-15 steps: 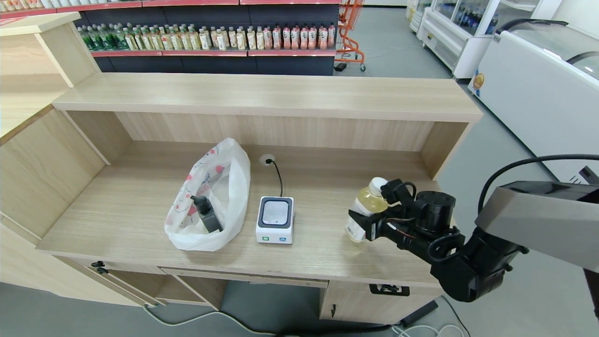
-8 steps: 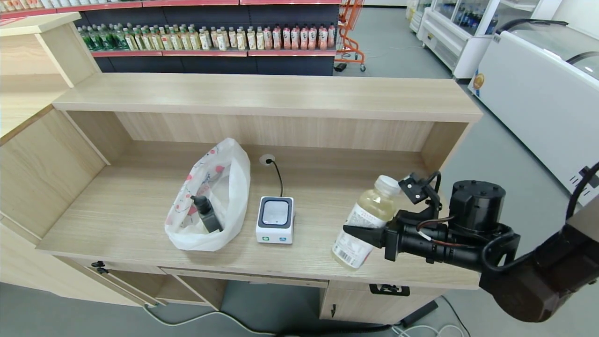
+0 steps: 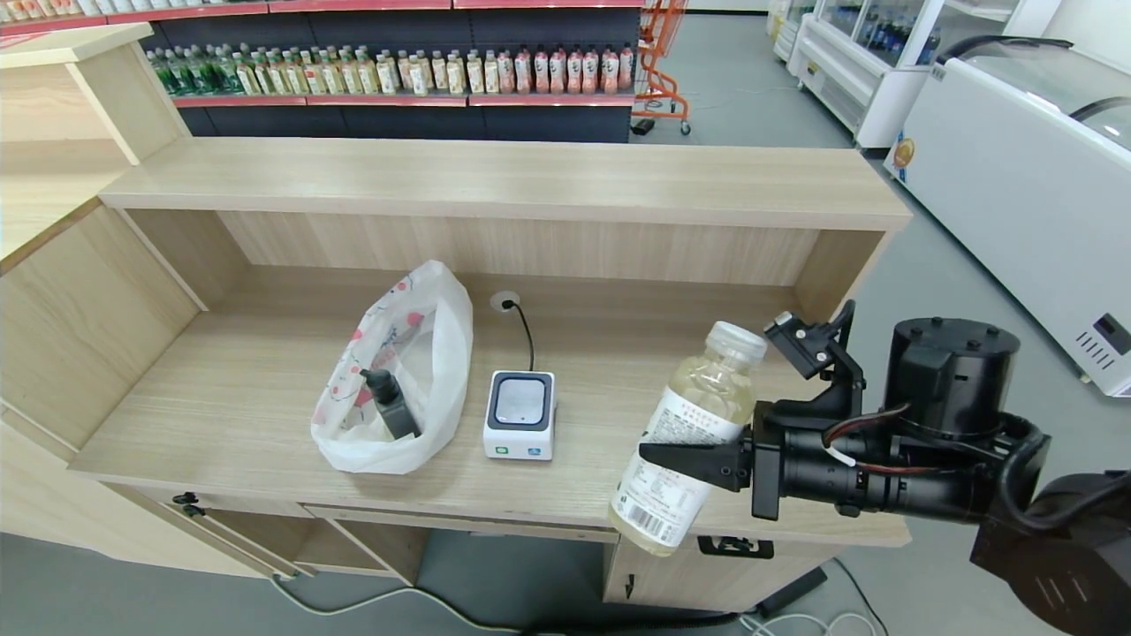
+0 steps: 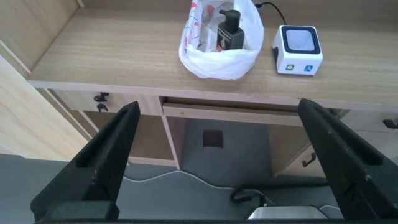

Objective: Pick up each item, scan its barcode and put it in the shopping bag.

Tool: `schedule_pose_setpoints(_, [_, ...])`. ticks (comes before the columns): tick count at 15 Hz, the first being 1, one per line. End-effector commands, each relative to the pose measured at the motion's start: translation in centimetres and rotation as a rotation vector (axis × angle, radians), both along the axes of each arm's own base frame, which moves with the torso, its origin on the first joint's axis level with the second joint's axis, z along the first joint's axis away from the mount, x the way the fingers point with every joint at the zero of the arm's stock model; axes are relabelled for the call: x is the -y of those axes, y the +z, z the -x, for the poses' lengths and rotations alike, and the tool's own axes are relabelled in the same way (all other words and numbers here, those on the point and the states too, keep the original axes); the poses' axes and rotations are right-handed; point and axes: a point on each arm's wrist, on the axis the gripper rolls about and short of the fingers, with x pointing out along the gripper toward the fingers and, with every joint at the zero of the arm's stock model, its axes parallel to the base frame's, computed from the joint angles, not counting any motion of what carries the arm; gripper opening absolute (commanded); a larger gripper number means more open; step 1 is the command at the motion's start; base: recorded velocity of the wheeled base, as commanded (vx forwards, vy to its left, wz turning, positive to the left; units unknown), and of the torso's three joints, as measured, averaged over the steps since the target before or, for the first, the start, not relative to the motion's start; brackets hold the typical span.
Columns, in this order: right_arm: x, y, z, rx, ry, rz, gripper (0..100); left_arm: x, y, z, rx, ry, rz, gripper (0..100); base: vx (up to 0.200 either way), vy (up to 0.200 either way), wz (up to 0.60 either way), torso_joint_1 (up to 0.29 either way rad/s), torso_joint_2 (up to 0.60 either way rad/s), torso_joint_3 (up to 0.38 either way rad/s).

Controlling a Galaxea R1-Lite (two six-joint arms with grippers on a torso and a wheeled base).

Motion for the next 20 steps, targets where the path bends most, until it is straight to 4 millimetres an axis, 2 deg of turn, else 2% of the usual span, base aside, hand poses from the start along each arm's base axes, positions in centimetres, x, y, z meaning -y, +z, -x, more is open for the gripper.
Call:
schedule_pose_setpoints(1, [-0.2, 1.1, 0.9, 0.019, 0.025, -0.014, 0, 0.0, 0.0, 0.0, -0.001, 0.0, 0.0, 100, 0.0, 0.0, 0.0, 0.0, 0.0, 0.0])
schedule_pose_setpoints(6, [-1.3, 2.6, 2.5, 0.007, 0.089, -0.007, 0, 0.0, 0.0, 0.0, -0.001, 0.0, 0.0, 100, 0.0, 0.0, 0.0, 0.0, 0.0, 0.0])
schedule_pose_setpoints(9, [-1.0, 3.7, 2.9, -0.002, 0.094, -0.003, 0, 0.0, 0.0, 0.0, -0.001, 0.0, 0.0, 100, 0.0, 0.0, 0.0, 0.0, 0.0, 0.0])
schedule_pose_setpoints(20, [-0.8, 3.8, 3.3, -0.01, 0.1, 0.002, 0, 0.0, 0.0, 0.0, -0.001, 0.0, 0.0, 100, 0.0, 0.0, 0.0, 0.0, 0.0, 0.0])
